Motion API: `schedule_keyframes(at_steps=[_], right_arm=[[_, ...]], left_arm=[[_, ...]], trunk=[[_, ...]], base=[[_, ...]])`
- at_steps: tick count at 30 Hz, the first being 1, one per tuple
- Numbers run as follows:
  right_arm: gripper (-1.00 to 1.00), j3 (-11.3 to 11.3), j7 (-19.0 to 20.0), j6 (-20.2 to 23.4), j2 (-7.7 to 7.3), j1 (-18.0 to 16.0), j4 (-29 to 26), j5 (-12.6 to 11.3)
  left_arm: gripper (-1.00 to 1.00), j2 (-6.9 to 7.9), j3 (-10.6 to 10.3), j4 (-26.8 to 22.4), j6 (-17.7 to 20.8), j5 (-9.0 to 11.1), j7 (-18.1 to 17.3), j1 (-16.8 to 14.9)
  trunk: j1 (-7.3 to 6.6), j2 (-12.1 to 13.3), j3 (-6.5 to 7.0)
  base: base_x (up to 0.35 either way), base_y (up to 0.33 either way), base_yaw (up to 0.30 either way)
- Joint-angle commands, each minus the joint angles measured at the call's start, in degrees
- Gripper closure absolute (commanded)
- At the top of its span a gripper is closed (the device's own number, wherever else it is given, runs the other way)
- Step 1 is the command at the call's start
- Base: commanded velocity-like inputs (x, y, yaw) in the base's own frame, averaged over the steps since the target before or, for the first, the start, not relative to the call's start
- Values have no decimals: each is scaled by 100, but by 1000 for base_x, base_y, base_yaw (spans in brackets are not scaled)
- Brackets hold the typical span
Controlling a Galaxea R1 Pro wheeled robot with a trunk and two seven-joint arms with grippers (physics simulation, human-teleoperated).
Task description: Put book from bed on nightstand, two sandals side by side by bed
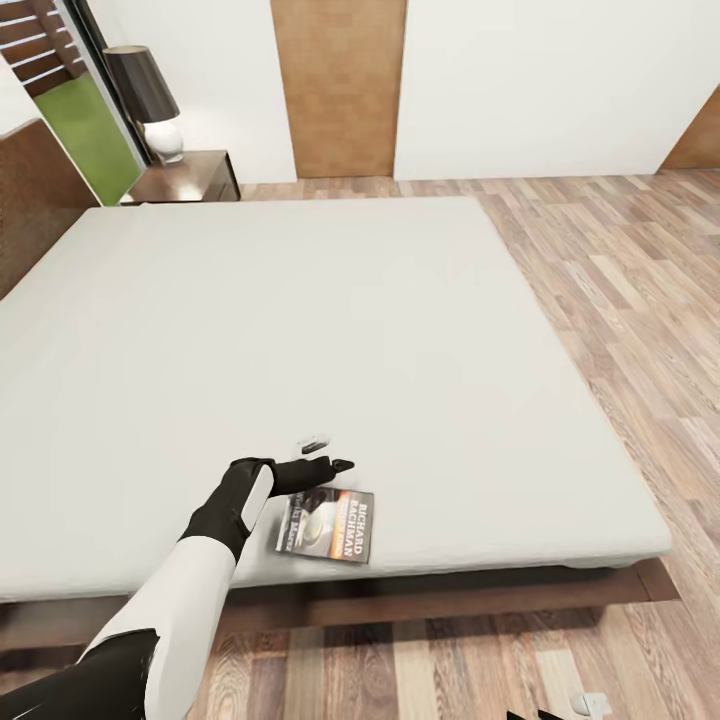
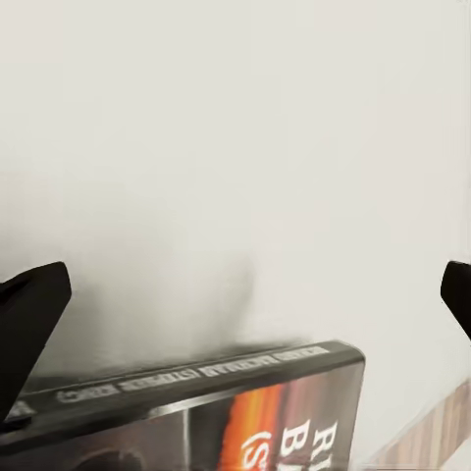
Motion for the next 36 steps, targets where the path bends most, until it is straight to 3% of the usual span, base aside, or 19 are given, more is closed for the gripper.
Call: schedule_keyframes(at_steps=[1,36], right_arm=[[-100,-6,23,0,0,-3,6,-16],[-100,-6,23,0,1,-3,6,-16]], left_arm=[[-100,-6,27,1,50,-37,20,-2],[-100,-6,36,1,50,-37,20,1]], trunk=[[-3,-2,-4],[-3,-2,-4]], base=[[-251,0,0],[-73,0,0]])
